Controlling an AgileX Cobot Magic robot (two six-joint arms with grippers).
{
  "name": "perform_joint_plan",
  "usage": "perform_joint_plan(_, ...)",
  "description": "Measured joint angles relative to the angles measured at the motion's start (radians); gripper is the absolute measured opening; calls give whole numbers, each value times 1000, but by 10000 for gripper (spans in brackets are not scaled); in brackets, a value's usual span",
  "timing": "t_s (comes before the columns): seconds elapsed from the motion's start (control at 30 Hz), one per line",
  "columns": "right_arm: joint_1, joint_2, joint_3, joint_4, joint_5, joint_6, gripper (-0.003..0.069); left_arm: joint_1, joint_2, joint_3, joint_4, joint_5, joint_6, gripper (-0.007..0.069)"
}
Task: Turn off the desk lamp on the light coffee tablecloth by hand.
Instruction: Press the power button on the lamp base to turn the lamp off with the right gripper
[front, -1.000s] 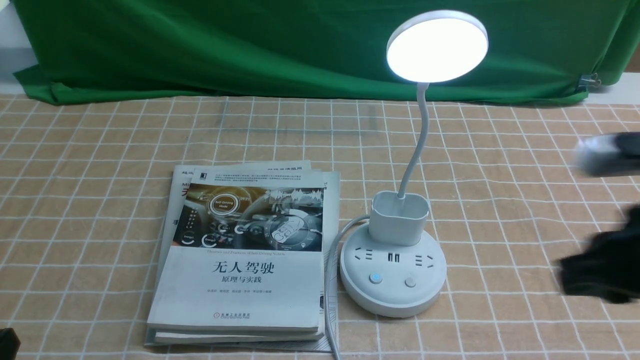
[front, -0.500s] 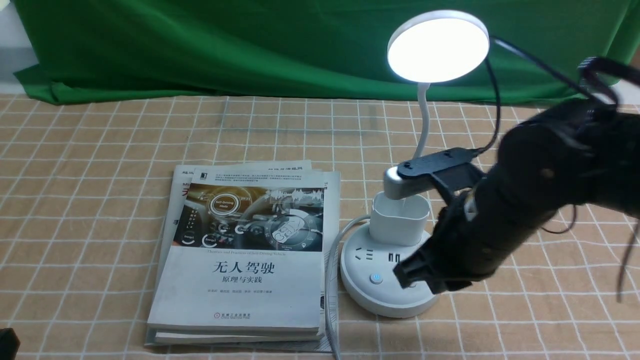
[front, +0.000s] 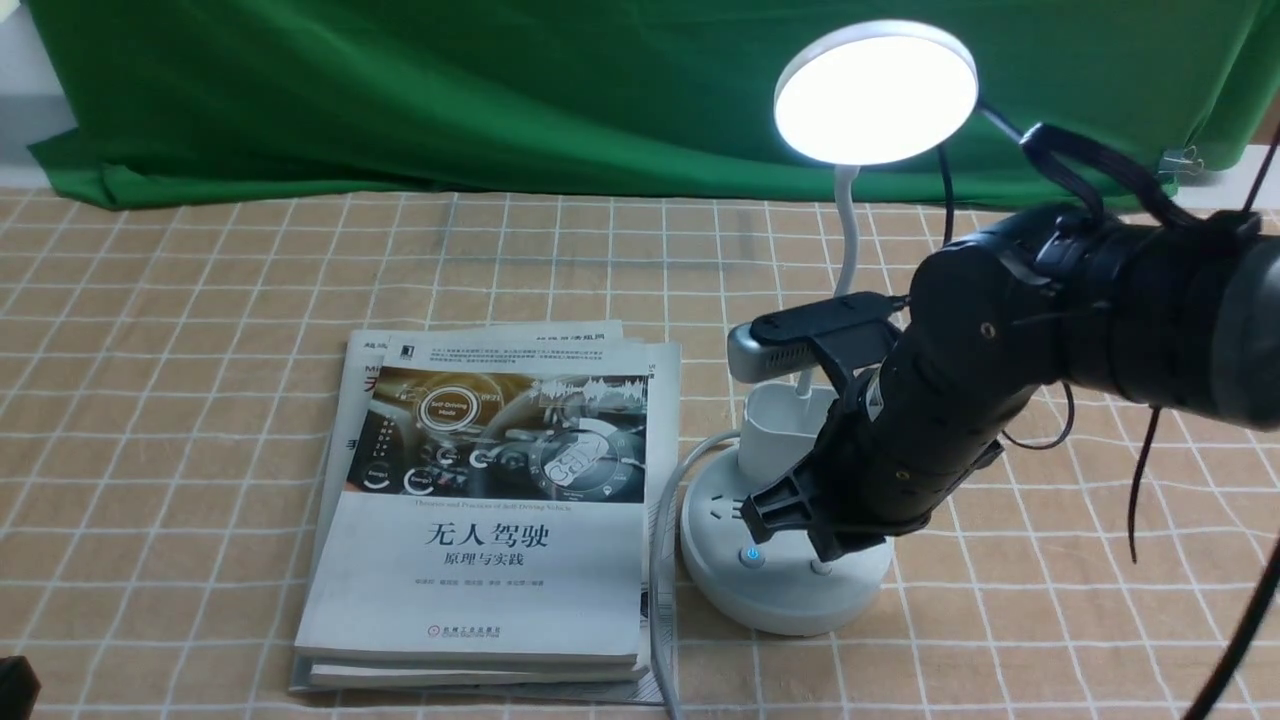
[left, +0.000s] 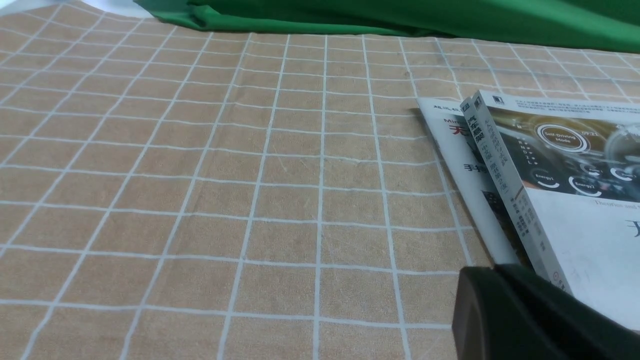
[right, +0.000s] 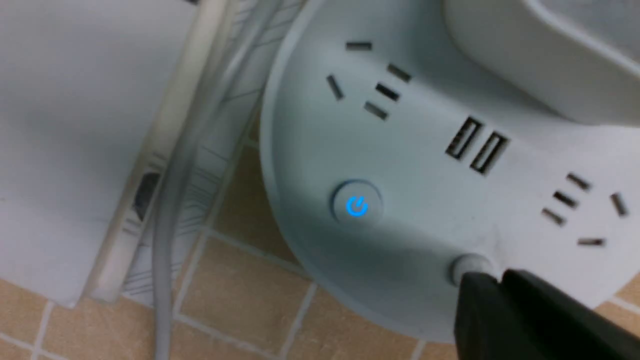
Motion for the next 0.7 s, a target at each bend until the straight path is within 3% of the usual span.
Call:
perform_joint_plan(0.43,-11,61,-2,80,-6,-45,48,0,0,0,0,0,0,5)
perform_joint_plan(0.7,-20,5,14,59,-38,-47,48,0,0,0,0,0,0,5)
